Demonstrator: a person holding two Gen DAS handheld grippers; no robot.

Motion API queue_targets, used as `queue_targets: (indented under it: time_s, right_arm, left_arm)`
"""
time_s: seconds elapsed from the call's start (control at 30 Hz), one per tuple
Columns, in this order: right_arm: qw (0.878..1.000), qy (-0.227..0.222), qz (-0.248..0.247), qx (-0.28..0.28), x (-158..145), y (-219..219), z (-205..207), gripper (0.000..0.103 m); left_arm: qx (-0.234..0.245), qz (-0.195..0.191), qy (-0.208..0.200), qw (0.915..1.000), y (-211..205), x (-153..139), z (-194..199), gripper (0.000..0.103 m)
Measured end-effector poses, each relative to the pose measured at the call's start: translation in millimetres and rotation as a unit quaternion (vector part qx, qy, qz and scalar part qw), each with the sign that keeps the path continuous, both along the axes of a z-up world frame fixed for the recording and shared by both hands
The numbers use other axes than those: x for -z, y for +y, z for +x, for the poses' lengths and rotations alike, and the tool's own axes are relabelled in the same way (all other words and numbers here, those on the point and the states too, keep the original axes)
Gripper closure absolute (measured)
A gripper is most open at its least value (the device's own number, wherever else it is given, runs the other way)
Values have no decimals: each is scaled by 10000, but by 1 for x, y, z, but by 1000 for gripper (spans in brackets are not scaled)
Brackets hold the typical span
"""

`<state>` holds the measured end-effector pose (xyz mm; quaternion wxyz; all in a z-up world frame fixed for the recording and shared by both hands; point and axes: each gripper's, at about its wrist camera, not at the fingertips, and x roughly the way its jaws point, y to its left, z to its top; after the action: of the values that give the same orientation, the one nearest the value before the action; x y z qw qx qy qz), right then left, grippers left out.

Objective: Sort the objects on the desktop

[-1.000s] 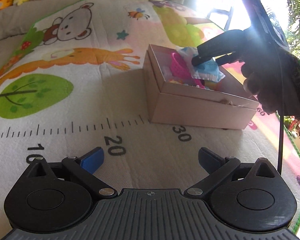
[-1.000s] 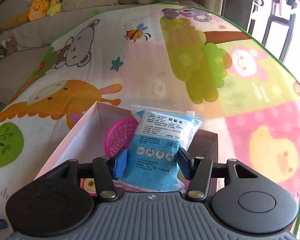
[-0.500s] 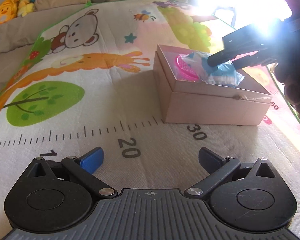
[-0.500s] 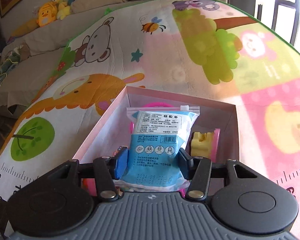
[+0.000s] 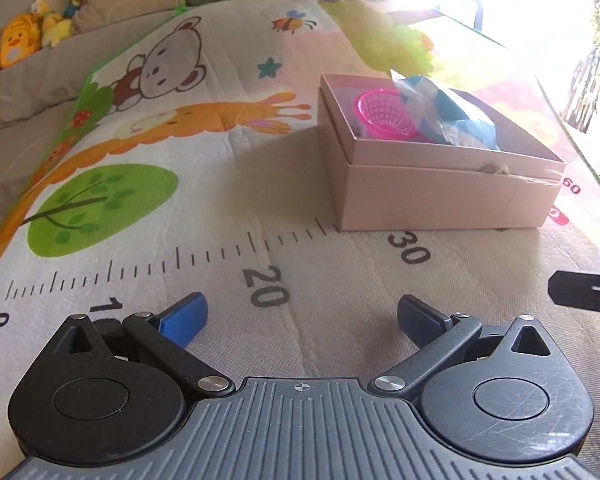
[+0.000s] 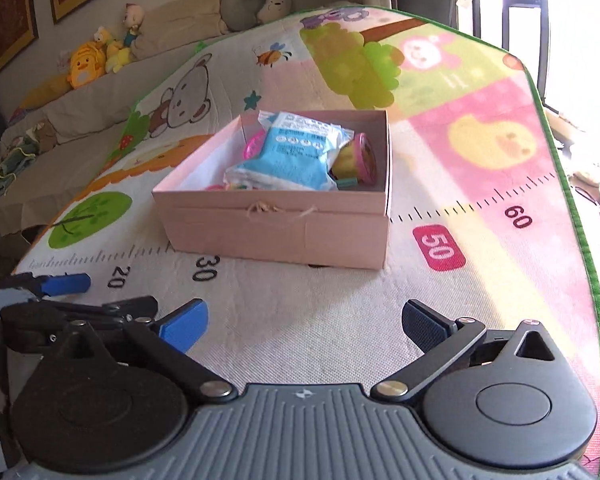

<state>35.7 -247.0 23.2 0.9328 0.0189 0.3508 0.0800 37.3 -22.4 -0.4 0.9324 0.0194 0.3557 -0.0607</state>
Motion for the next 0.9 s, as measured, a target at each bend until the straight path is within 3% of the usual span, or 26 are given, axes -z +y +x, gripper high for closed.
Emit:
queue_targets:
  time_s: [0.17,0.23,0.6,0.9]
  right_arm:
    - [9987,383,-287,164,26,14,16,0]
    - [9973,280,-602,316,30,22,20,0]
    - [9972,-119,-539,512,38,26,30,0]
    - [9974,-119,-484,513,38,22,30,0]
  left_arm:
    - [-21,85,20,10000,-2,0,-1,0]
    - [-36,85,20,10000,-2,0,-2,0]
    - [-26,27,20,10000,-2,0,-2,0]
    - [-25,24,19,10000,-3,0,-2,0]
